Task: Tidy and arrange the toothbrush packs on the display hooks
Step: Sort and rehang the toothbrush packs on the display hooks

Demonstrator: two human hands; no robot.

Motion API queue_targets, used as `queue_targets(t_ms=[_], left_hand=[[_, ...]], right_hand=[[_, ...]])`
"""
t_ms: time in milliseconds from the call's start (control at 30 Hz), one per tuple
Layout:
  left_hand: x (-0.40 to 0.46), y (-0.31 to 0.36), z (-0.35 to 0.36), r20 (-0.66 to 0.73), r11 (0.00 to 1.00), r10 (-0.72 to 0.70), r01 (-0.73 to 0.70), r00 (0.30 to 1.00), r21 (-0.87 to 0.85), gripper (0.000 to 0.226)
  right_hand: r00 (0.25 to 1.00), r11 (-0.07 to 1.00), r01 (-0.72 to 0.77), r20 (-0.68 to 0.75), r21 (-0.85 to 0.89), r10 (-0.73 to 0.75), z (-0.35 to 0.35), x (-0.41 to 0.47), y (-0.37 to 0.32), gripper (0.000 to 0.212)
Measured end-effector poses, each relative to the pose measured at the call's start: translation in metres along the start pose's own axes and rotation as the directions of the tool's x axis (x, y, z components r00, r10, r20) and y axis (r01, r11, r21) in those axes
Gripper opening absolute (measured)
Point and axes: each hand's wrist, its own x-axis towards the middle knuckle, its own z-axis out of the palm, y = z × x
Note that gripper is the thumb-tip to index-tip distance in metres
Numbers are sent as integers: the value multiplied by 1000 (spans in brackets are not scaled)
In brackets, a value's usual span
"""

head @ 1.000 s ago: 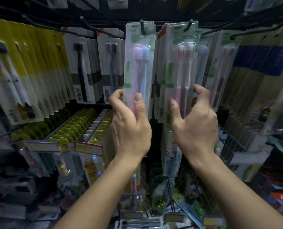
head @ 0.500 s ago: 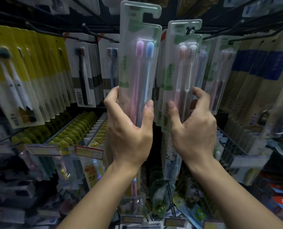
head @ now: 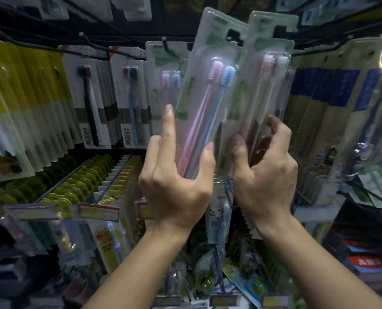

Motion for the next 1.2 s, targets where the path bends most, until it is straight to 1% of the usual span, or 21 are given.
queue_targets(t_ms=[200, 467, 800, 1033, 1200], left_hand=[[-8, 14, 19, 32, 999, 33, -33, 999, 15, 77], [-17, 38, 44, 80, 999, -31, 34, 996, -42, 77], [-19, 57, 65, 102, 990, -102, 111, 990, -85, 78], [-21, 60, 70, 131, 990, -130, 135, 983, -32, 79], [-20, 57, 72, 169, 980, -196, 200, 966, -5, 81]], right_hand=[[998, 999, -34, -61, -38, 31, -18, 7, 17, 59], [987, 990, -95, -142, -108, 79, -44, 17, 40, 56], [986, 978, -130, -125, -165, 110, -58, 23, 48, 58], [986, 973, -154, -92, -173, 139, -58, 24, 46, 58], [982, 968, -184, -77, -173, 173, -58, 23, 49, 56]])
